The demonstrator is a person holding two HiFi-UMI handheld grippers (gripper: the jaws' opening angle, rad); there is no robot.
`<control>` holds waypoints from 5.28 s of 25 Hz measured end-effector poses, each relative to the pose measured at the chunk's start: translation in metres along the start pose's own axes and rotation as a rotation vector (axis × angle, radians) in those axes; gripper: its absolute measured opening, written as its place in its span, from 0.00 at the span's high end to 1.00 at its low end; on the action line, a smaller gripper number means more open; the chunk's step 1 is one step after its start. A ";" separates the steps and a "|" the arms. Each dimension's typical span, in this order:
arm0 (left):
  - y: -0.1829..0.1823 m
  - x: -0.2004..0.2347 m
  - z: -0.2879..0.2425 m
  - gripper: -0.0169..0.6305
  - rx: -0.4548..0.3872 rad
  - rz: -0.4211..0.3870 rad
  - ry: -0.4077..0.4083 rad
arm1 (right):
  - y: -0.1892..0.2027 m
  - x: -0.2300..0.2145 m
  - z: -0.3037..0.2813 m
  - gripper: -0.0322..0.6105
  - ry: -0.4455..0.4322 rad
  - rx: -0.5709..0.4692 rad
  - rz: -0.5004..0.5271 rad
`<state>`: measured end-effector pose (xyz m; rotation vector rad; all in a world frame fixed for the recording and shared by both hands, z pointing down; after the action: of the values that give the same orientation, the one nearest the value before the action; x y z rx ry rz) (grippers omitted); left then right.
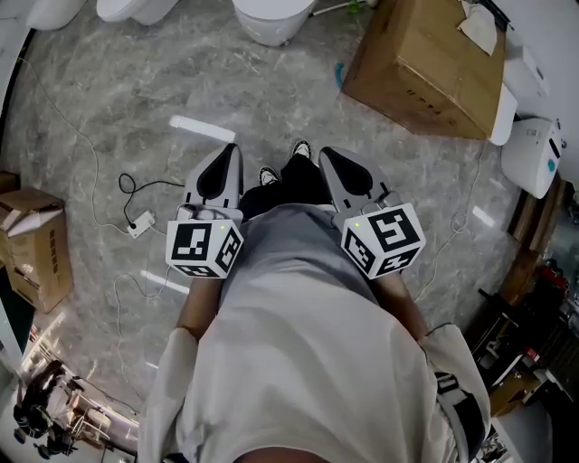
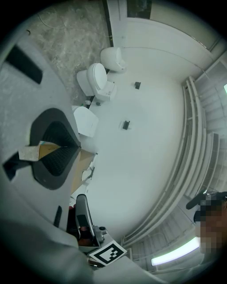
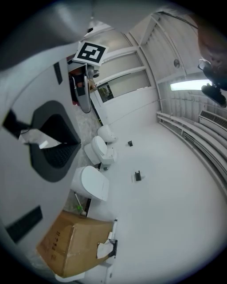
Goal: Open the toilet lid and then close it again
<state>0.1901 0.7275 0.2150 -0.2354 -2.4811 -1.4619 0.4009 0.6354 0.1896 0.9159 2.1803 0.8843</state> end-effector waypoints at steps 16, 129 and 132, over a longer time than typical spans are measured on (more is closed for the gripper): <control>-0.041 0.032 -0.056 0.97 0.043 -0.038 -0.019 | -0.055 -0.031 -0.068 0.93 -0.046 0.017 0.007; -0.186 0.425 -0.584 0.97 0.411 0.158 0.218 | -0.289 -0.210 -0.503 0.93 0.049 0.191 -0.283; -0.174 0.424 -0.591 0.97 0.408 0.164 0.214 | -0.277 -0.214 -0.503 0.93 0.045 0.206 -0.301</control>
<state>-0.1824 0.1310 0.4691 -0.1859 -2.4485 -0.8443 0.0553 0.1505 0.3356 0.6393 2.4003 0.5486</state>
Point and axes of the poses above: the fingertips, and each gripper's own axes: z backward along the fingers, x to its left, y out of its underside, the point moved 9 cm from there along z, backward along the fingers, and after that the axes turned 7 degrees about x, right-handed, at the moved point
